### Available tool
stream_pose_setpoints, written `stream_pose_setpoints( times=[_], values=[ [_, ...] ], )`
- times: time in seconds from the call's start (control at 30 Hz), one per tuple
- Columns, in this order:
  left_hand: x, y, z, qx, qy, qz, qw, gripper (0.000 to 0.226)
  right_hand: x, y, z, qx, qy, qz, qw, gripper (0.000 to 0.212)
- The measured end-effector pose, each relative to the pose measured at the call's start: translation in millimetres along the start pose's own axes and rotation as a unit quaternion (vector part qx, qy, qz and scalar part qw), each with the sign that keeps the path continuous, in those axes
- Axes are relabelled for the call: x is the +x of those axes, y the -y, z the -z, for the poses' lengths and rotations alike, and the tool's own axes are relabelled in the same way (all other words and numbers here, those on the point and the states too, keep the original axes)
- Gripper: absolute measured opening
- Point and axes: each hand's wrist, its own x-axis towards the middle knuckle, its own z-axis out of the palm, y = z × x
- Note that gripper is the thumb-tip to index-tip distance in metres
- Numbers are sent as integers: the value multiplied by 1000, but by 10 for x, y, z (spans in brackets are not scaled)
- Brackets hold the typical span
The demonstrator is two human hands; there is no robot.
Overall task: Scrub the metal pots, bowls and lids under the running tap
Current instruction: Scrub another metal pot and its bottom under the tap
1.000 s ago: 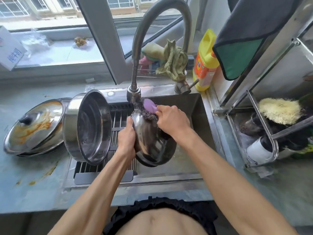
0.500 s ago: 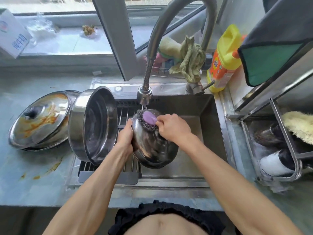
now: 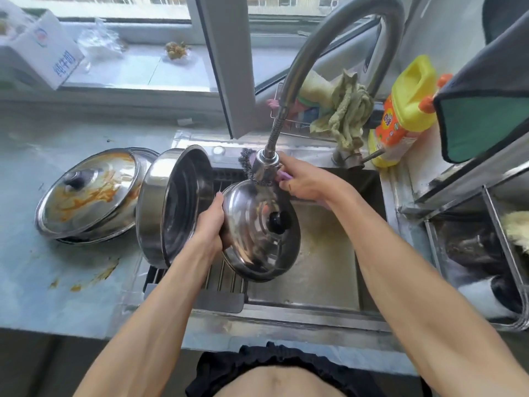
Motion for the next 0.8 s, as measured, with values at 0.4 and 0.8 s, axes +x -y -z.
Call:
stream_pose_setpoints(
  times=[0.4, 0.8],
  values=[
    [-250, 252, -17, -10, 41, 16, 999, 42, -667, -355, -106, -3, -32, 2, 999, 45],
    [-420, 624, -329, -6, 56, 19, 998, 48, -1231, -912, -400, -41, -204, -111, 972, 22]
  ],
)
